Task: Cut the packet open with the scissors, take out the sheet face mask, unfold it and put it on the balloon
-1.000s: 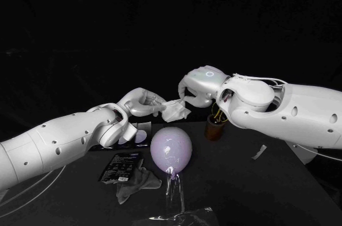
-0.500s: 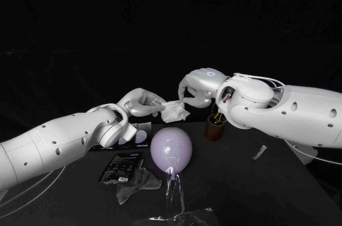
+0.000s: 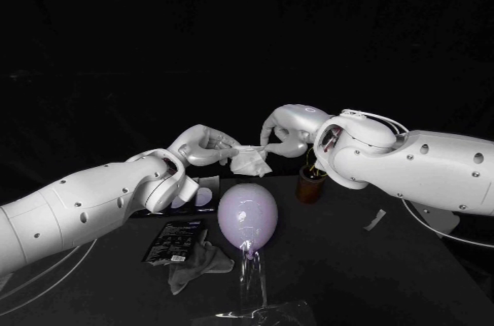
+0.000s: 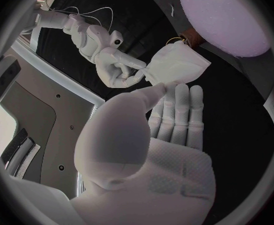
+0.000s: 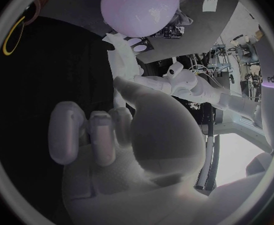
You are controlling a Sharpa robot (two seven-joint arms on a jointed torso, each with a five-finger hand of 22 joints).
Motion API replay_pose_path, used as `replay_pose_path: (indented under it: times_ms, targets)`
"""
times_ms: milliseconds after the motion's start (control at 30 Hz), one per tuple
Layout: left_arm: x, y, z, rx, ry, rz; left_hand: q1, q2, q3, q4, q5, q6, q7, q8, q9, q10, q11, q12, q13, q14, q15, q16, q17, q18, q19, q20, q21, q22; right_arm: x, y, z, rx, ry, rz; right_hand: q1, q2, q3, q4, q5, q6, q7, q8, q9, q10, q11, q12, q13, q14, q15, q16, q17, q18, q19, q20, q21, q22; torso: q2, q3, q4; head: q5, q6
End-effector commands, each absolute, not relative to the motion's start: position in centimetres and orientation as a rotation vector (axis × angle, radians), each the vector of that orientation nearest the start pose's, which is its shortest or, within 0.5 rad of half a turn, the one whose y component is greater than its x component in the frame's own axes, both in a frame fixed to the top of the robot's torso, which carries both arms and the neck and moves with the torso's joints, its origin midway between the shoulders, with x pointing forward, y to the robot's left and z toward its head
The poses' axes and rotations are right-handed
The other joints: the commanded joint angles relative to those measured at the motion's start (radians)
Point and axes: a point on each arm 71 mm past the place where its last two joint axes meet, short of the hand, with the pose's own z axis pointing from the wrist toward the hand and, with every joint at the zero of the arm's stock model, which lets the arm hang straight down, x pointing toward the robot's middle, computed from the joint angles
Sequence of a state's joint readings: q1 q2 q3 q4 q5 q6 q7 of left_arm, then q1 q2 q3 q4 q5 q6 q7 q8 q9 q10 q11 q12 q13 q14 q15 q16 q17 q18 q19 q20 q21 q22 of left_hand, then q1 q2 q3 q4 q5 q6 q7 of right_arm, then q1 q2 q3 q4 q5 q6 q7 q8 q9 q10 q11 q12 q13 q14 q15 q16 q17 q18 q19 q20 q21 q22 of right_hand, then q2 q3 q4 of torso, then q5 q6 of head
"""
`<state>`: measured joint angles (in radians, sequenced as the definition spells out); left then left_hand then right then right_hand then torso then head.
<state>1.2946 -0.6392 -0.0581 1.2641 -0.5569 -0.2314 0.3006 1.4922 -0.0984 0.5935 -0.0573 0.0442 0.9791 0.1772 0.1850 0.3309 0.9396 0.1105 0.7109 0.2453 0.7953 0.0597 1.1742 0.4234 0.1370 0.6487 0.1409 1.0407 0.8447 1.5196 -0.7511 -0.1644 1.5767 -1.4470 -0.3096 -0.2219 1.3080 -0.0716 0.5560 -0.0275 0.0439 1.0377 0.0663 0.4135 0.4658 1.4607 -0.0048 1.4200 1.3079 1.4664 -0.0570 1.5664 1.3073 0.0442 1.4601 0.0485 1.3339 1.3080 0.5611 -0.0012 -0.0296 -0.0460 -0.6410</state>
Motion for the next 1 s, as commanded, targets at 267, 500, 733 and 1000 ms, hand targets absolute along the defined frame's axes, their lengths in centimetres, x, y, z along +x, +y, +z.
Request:
replay_pose_path:
  times_ms: [267,500,733,1000]
  targets:
    - [54.4,16.4,-15.0,-0.475,1.598,-1.301,-0.082,-0.067,-0.027,-0.011,0.003,-0.068,0.015,-0.042,-0.009,-0.077,0.027,-0.102,-0.060,-0.005,0.023,0.025,0.010,0.017,-0.020,0.026,-0.042,-0.029,50.3,-15.0,-7.0,-0.042,1.513,0.762,0.002,0.001,0.008,0.002,0.005,0.001,0.001,0.004,0.007,0.032,-0.002,-0.003,0.151,0.104,-0.008,0.004,0.264,0.005,0.011,-0.003,-0.009,0.197,-0.001,0.0000,0.0001,0.000,0.000]
    - [54.5,16.5,-15.3,-0.491,1.628,-1.259,-0.134,-0.099,-0.071,0.017,0.003,-0.121,0.026,-0.069,-0.016,-0.150,0.051,-0.158,-0.091,-0.019,0.046,0.029,0.012,0.023,-0.010,0.050,-0.106,-0.077,50.4,-15.3,-7.2,0.043,1.536,0.805,0.003,0.001,0.009,0.002,0.005,0.000,0.002,0.004,0.007,0.032,-0.001,-0.002,0.152,0.104,-0.009,0.004,0.264,0.006,0.010,-0.003,-0.012,0.197,0.000,-0.0002,0.0003,0.000,-0.001]
    - [54.6,17.1,-15.3,-0.525,1.613,-1.222,-0.134,-0.095,-0.120,0.040,0.004,-0.143,0.028,-0.076,-0.017,-0.177,0.060,-0.166,-0.108,-0.029,0.055,0.031,0.008,0.042,0.029,0.078,-0.185,-0.142,50.6,-15.6,-7.3,0.120,1.562,0.826,0.004,0.001,0.011,0.001,0.005,0.000,0.003,0.005,0.007,0.031,-0.001,-0.003,0.152,0.104,-0.009,0.004,0.264,0.006,0.009,-0.003,-0.015,0.196,0.000,-0.0004,0.0005,-0.001,-0.002]
    - [53.7,17.4,-15.2,-0.622,1.607,-1.269,-0.147,-0.032,-0.141,0.099,0.005,-0.002,-0.015,0.037,0.046,-0.016,-0.002,-0.022,-0.053,0.078,0.001,0.079,0.017,0.052,0.128,0.061,-0.184,-0.164,50.8,-15.7,-7.5,0.148,1.578,0.824,0.005,0.001,0.011,0.001,0.005,-0.001,0.003,0.005,0.008,0.031,-0.001,-0.003,0.152,0.104,-0.009,0.004,0.264,0.007,0.008,-0.003,-0.017,0.195,0.001,-0.0002,0.0007,-0.001,-0.003]
